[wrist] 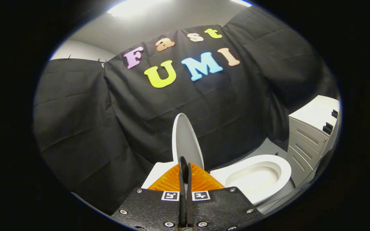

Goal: Open the toilet lid.

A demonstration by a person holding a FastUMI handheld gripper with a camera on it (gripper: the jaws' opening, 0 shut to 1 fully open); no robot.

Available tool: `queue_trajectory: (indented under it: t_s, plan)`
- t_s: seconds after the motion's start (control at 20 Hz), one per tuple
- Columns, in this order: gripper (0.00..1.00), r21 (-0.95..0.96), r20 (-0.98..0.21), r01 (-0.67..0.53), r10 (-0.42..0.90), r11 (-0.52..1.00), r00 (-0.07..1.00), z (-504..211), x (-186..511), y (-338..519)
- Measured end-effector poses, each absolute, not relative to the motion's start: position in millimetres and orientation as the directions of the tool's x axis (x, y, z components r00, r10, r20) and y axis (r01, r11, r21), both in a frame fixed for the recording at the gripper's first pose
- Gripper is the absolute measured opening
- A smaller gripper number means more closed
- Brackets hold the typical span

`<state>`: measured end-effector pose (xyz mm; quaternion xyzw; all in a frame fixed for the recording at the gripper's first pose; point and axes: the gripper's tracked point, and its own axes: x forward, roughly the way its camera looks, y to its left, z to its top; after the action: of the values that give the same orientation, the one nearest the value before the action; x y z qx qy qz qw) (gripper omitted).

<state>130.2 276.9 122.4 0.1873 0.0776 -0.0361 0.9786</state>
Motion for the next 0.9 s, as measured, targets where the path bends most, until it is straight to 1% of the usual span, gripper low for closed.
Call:
queue_trajectory:
  t_s: [0.5,0.7,0.9]
  plan:
    - [0.0,0.188,-0.122,-0.015,0.038,0.982,0.992,123,142,356]
    - [0.0,0.127,-0.11,-0.034,0.048,0.991,0.993,120,141,376]
    - [0.0,0.002,-0.093,-0.062,0.062,0.998,0.994,118,143,402]
